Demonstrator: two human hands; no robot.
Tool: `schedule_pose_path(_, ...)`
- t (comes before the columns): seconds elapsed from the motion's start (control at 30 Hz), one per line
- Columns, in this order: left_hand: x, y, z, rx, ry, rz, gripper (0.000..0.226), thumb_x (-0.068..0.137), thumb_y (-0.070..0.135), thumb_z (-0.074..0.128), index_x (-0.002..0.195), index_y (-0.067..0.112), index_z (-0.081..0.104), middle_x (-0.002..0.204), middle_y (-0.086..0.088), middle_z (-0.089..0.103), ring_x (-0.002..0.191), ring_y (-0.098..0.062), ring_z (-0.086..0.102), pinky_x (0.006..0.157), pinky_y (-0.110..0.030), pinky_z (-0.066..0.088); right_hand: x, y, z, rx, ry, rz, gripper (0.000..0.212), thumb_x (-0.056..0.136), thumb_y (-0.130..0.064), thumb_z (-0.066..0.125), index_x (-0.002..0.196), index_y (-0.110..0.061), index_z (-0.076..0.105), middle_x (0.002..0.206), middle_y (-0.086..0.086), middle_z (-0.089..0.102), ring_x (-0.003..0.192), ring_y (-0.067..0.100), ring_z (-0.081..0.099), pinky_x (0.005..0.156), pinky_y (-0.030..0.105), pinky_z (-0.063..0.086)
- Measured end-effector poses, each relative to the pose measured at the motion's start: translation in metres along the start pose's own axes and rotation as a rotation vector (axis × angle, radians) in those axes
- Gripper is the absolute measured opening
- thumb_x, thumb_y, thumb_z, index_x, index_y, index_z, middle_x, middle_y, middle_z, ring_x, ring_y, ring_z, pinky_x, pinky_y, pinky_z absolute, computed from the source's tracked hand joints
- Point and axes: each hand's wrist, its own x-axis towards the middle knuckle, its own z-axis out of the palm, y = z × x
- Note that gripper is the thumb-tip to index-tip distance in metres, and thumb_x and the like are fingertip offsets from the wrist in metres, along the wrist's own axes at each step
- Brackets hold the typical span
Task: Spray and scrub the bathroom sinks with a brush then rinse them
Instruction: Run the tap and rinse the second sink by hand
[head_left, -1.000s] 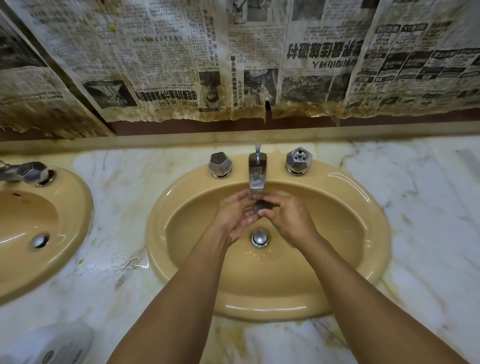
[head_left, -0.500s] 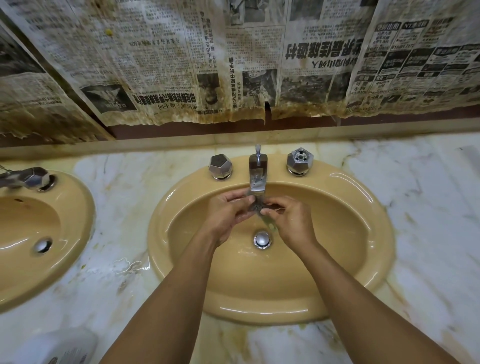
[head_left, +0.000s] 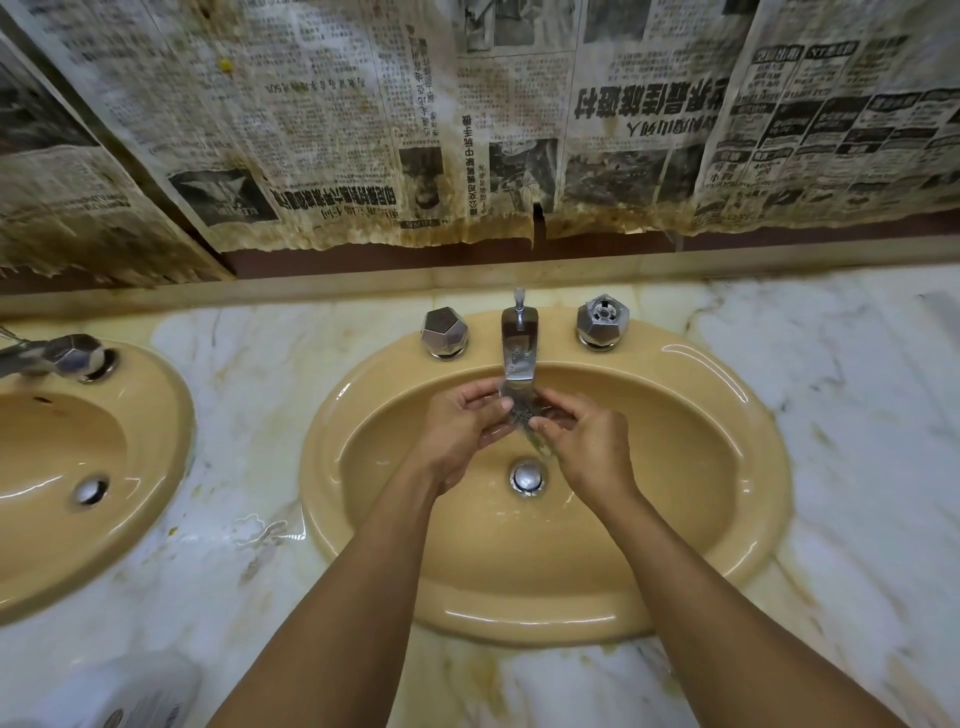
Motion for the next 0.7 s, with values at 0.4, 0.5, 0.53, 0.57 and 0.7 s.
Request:
schedule_pose_path(0.4, -0.026, 0.008, 0.009, 0.106, 0.068, 0.128, 0.030, 0.089, -0.009, 0.072, 0.107, 0.015, 0.075, 0.104, -0.013, 0.077, 0.095, -0.025, 0.075, 0.082, -0.032, 0.062, -0.012, -0.019, 0.007, -0.035, -0.046, -0.042, 0.043, 0.082, 0.003, 0.078, 0.121, -0.014, 0.075, 0.110, -0.006, 0.072, 0.099, 0.012, 0.069, 0.097, 0.026, 0.054)
schedule_pose_path(0.5, -0.045, 0.014, -0.005, 0.177, 0.139, 0.141, 0.024, 0.087, -0.006, 0.076, 0.104, 0.011, 0.076, 0.105, -0.019, 0.075, 0.094, -0.029, 0.075, 0.077, -0.030, 0.063, -0.026, -0.027, 0.015, 0.026, -0.103, -0.006, 0.045, 0.082, 0.004, 0.078, 0.122, -0.017, 0.074, 0.113, -0.003, 0.074, 0.102, 0.011, 0.070, 0.096, 0.019, 0.052)
schedule_pose_path(0.53, -0.053, 0.016, -0.011, 0.201, 0.165, 0.149, 0.024, 0.087, -0.004, 0.077, 0.106, 0.010, 0.077, 0.105, -0.020, 0.075, 0.094, -0.030, 0.076, 0.077, -0.031, 0.063, -0.032, -0.031, 0.019, 0.035, -0.120, -0.003, 0.047, 0.082, 0.003, 0.079, 0.123, -0.019, 0.074, 0.112, -0.003, 0.074, 0.101, 0.010, 0.070, 0.094, 0.016, 0.051)
schedule_pose_path(0.57, -0.060, 0.018, -0.017, 0.227, 0.192, 0.159, 0.024, 0.086, -0.003, 0.078, 0.107, 0.009, 0.077, 0.104, -0.019, 0.075, 0.093, -0.030, 0.076, 0.077, -0.032, 0.064, -0.037, -0.036, 0.024, 0.051, -0.141, 0.002, 0.048, 0.082, 0.003, 0.079, 0.124, -0.020, 0.073, 0.112, -0.004, 0.074, 0.101, 0.010, 0.071, 0.091, 0.013, 0.051)
schedule_pose_path(0.7, -0.092, 0.028, -0.045, 0.280, 0.298, 0.230, 0.025, 0.082, 0.002, 0.084, 0.103, 0.016, 0.079, 0.090, -0.009, 0.079, 0.084, -0.024, 0.078, 0.075, -0.033, 0.064, -0.059, -0.059, 0.043, 0.117, -0.288, 0.010, 0.057, 0.082, 0.005, 0.078, 0.133, -0.018, 0.067, 0.125, 0.000, 0.071, 0.104, -0.003, 0.068, 0.095, 0.009, 0.048)
